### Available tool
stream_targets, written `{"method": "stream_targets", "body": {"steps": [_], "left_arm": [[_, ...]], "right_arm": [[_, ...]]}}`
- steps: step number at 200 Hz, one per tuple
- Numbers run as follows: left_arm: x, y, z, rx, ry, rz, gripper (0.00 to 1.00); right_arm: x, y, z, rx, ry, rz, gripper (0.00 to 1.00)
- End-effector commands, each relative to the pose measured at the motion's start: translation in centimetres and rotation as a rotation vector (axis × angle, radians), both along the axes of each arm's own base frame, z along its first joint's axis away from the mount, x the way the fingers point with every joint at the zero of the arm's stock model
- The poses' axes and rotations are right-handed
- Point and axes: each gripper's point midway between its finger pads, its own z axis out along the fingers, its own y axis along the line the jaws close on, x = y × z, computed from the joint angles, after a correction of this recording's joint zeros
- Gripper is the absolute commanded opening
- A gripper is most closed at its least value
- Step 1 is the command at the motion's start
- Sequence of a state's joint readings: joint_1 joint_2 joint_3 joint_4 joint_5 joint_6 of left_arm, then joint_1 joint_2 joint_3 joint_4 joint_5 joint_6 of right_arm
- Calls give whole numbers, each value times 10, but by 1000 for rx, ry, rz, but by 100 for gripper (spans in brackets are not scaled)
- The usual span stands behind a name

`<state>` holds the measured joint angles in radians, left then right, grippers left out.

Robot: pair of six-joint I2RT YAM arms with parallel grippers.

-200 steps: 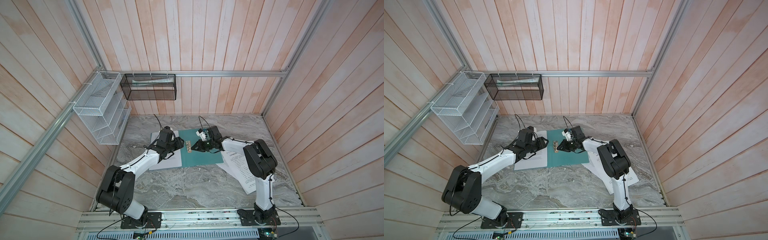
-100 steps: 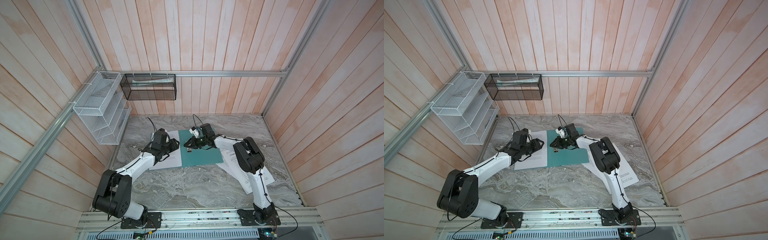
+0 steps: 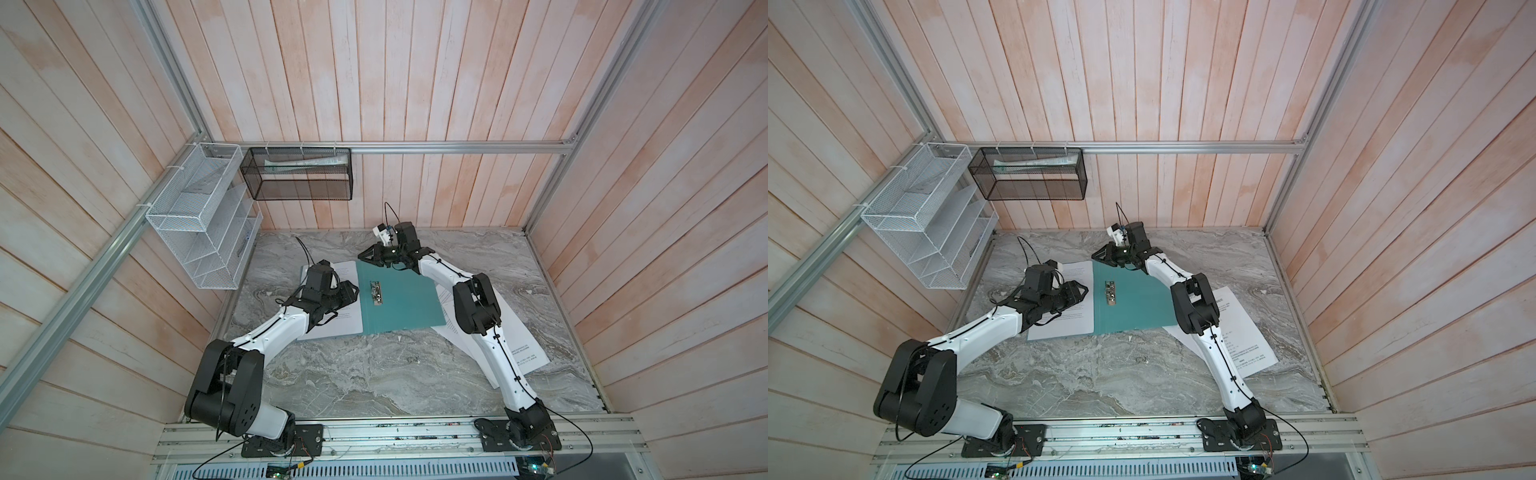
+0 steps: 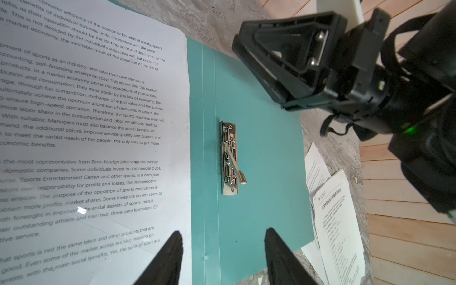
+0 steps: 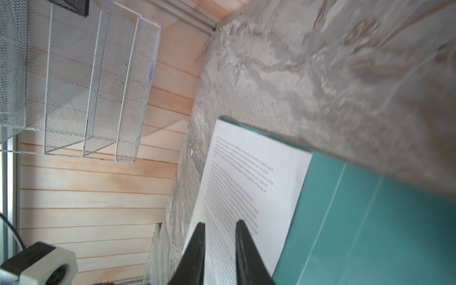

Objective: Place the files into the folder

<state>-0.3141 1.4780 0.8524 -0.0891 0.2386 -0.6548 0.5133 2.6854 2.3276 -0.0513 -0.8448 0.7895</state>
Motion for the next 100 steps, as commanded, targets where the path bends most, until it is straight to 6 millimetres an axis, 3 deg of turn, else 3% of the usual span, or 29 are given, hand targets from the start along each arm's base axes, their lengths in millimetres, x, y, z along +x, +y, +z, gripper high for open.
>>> {"method": "stream_targets", "body": {"steps": [1,10,16,32,54,63,100], "left_arm": [[-1,-4,9,-15,-51,-50,56],[-5,-7,9,-33,-50,-61,56],[-7,-7,6,-38,-43,-63,56],[-15,-5,-3,-36,-23,-57,56],[-23,-3,-13,-40,-4,-55,56],[-25,-3,-15,-46,-2,-56,56],[-29,-4,-15,-59,-6,-62,56]], "right_arm": [[11,-18,15,-48,-4,-20,22],[8,-26,14,-75,4,-23,22],[2,-31,27,-84,-9,-21,22],[-22,-45,19,-129,6,-30,21],[-63,-63,9,-149,40,-33,5],[-81,-67,6,-148,54,-18,0],[-133,-68,-10,-145,105,30,0]]}}
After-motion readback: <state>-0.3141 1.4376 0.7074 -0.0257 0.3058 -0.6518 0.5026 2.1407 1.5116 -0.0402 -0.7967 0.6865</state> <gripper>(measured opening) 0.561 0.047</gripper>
